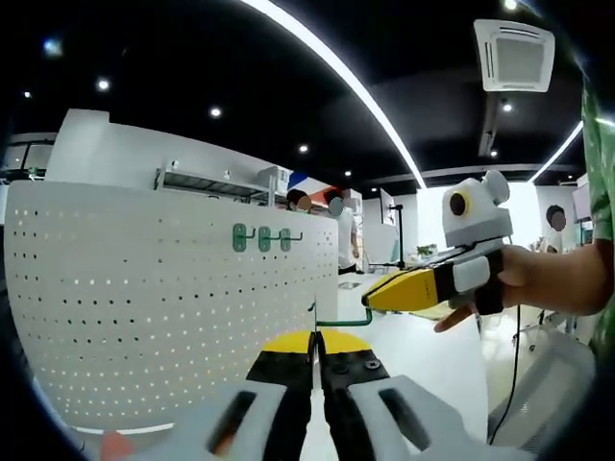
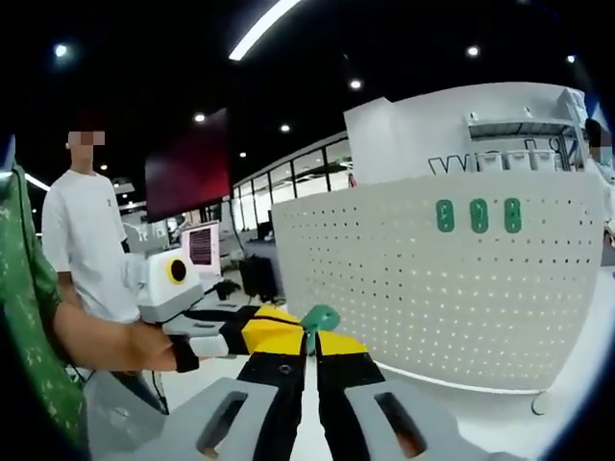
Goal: Insert the hook assembly into the mounting plate slot until the hook locks in place.
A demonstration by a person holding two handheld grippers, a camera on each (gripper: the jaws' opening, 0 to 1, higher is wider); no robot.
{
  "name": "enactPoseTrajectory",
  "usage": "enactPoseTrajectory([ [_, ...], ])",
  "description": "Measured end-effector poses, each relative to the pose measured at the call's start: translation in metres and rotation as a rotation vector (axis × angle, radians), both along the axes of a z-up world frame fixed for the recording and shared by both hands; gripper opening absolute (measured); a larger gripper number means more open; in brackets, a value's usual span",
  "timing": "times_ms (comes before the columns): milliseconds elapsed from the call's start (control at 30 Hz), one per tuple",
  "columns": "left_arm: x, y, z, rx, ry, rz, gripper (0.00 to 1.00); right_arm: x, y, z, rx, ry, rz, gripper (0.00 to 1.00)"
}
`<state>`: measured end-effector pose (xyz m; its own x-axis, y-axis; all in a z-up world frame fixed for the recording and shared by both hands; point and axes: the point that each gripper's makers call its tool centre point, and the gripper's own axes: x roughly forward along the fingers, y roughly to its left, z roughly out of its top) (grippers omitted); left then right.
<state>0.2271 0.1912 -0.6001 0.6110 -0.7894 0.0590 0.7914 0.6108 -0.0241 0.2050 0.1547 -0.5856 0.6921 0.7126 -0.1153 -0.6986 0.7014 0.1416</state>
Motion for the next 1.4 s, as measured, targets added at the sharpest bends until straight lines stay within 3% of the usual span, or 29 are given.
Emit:
enactPoseTrajectory([
  [333, 0.001, 0.0, 0.003, -0.013, 0.001, 0.002, 0.02, 0.0, 0.003, -0.005, 0.055, 0.052, 0.009, 0.07],
  [500, 0.0, -0.001, 0.005, -0.019, -0.002, 0.0, 0.02, 0.002, 0.004, -0.008, 0.041, 0.052, 0.008, 0.04],
  [1000, 0.001, -0.001, 0.001, -0.003, -0.002, -0.002, 0.02, -0.001, 0.01, -0.003, -0.047, -0.024, 0.027, 0.02],
  [1267, -0.001, -0.005, 0.004, -0.029, 0.007, -0.009, 0.02, 0.006, 0.01, -0.006, -0.087, -0.044, -0.019, 0.04],
  [1400, -0.001, -0.006, 0.005, -0.03, 0.008, -0.009, 0.02, 0.01, 0.008, -0.002, -0.068, -0.055, -0.048, 0.06],
])
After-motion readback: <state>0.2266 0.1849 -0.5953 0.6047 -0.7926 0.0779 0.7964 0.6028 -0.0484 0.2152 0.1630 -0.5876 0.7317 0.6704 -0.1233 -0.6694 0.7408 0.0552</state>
